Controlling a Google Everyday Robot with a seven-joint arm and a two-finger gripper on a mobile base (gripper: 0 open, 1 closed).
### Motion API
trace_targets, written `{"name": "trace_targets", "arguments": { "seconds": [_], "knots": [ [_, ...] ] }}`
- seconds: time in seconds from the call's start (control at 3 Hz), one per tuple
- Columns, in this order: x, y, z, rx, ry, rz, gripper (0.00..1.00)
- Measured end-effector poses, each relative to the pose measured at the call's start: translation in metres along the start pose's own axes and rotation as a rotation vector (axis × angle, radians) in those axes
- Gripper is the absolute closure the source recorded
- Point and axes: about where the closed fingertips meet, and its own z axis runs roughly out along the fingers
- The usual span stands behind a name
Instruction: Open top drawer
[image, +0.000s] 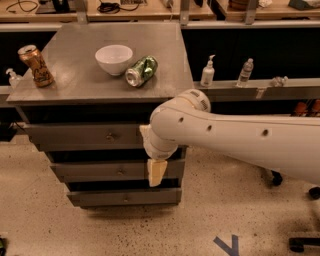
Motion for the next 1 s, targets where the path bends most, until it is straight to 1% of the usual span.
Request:
{"name": "trace_targets", "arguments": {
  "seconds": [0.33, 0.67, 1.0],
  "knots": [
    [0.013, -0.017, 0.036, 0.028, 0.075, -0.069, 0.0],
    [0.028, -0.048, 0.051, 0.099, 0.112, -0.105, 0.0],
    [0.037, -0.069, 0.061, 0.121, 0.099, -0.102, 0.0]
  ]
}}
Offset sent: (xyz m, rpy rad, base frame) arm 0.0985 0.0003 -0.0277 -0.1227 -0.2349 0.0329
